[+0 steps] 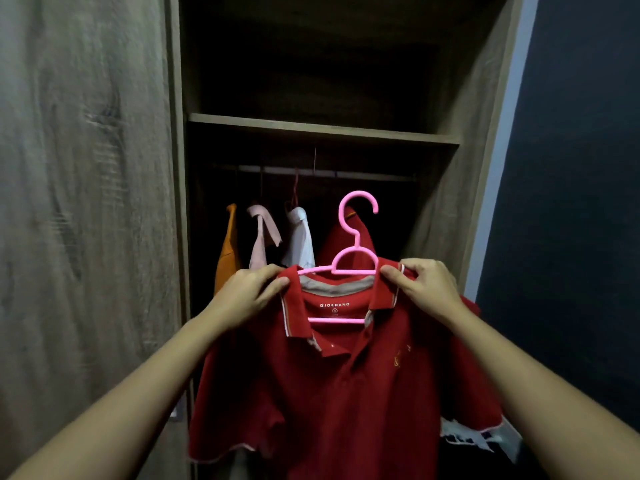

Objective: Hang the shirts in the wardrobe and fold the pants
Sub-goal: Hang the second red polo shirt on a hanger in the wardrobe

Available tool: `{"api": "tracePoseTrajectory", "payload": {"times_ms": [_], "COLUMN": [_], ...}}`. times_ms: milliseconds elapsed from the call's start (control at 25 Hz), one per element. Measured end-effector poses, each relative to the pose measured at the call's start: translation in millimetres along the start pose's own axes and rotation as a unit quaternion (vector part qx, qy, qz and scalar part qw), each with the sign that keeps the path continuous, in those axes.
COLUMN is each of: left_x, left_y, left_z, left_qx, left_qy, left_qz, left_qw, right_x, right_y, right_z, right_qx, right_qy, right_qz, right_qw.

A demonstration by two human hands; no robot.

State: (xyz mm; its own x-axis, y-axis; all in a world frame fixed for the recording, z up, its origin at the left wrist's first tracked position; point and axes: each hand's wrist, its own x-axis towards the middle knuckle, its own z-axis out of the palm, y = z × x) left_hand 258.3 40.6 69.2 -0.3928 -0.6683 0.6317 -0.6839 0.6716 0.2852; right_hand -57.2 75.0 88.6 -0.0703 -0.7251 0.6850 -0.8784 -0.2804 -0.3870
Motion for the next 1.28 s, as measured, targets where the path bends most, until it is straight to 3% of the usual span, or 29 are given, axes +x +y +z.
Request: {"api": "tracePoseTrajectory", "payload": {"times_ms": [160, 520, 720, 920, 1040, 1120, 1280], "left_x": [-5, 6, 9, 2, 3, 5, 6], "left_y": [-1, -2, -2, -16, -12, -10, -13], "left_z": [8, 2, -8, -20, -18, -20, -29], "left_qx": [-0.067, -0.028, -0.089, -0.129, -0.146, -0.159, -0.175], "left_qy": [0.049, 0.020, 0.008, 0.026, 0.016, 0.007, -0.017], "left_qz": [0.014, 0.036, 0.030, -0.018, -0.022, -0.026, -0.060], "left_qw": [0.996, 0.999, 0.996, 0.991, 0.989, 0.987, 0.983], "right_x": [1, 2, 4, -1, -1, 4, 4], "right_y": [-3, 5, 5, 14, 10, 10, 8], "right_z": [0, 22, 18, -6, -2, 2, -3], "right_qx": [-0.001, 0.099, 0.095, 0.166, 0.096, 0.093, 0.180], "right_qy": [-0.008, -0.055, -0.086, -0.130, -0.157, -0.141, -0.143], "right_qz": [-0.006, -0.017, -0.015, 0.011, -0.046, -0.038, -0.012], "right_qw": [1.000, 0.993, 0.992, 0.977, 0.982, 0.985, 0.973]}}
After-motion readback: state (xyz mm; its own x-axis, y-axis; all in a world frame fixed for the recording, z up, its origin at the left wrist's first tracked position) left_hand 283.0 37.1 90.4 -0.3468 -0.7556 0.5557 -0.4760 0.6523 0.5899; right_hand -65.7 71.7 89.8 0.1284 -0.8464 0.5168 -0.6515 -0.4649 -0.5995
